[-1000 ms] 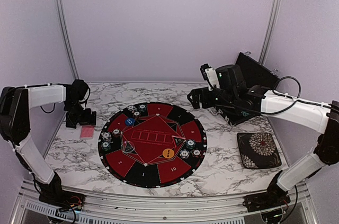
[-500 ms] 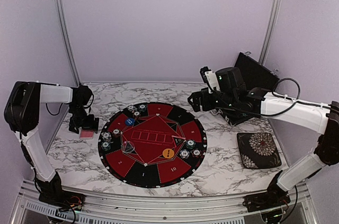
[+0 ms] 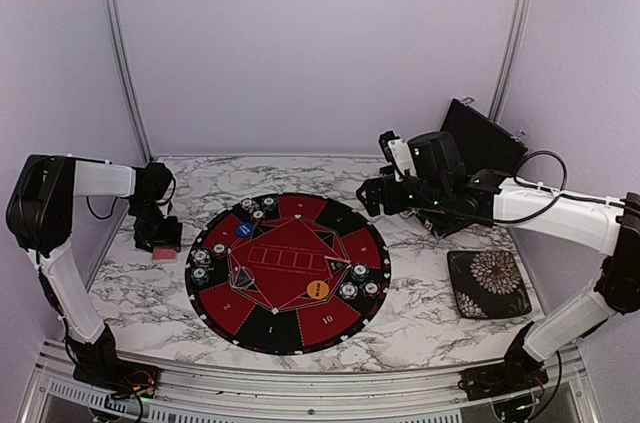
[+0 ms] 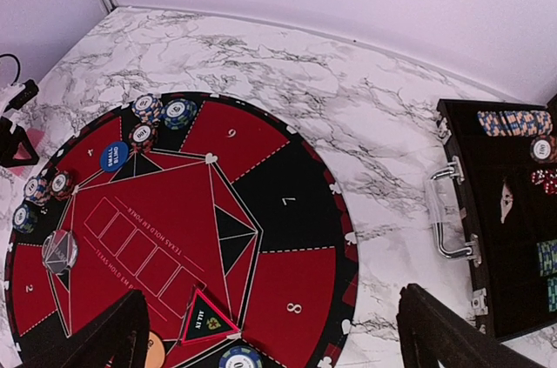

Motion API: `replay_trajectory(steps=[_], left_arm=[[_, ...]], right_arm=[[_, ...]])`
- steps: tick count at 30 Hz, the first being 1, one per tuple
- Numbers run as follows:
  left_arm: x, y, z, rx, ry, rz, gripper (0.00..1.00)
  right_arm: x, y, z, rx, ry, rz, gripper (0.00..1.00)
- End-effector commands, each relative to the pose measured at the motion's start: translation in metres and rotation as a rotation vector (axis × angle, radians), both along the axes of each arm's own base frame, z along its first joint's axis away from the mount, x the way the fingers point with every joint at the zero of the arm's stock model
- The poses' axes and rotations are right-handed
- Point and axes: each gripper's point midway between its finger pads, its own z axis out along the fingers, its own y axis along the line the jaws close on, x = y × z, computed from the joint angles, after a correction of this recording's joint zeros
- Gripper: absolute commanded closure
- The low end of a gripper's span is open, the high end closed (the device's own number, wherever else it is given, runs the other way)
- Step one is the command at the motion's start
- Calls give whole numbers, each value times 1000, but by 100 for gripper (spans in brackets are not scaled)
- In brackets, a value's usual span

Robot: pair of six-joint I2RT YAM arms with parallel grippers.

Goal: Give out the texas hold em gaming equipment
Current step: Pick up the poker card from the poker chips pile.

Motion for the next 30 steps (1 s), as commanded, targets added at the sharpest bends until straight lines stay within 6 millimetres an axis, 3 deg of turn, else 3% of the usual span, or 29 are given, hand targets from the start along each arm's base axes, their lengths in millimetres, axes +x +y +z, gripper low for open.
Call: replay_trajectory(steps=[1, 9, 19, 30], left_arm=[[-24, 11, -15, 47, 84, 2, 35], [-22, 10, -13, 56, 72, -13, 46], [-10, 4, 10, 60, 16, -51, 47], [-9, -1, 21, 48, 7, -65, 48]], right_arm=[[1, -2, 18, 47, -34, -8, 4], [1, 1, 15, 50, -24, -4, 4], [3, 5, 12, 60, -3, -1, 4], [3, 8, 11, 62, 11, 2, 5]])
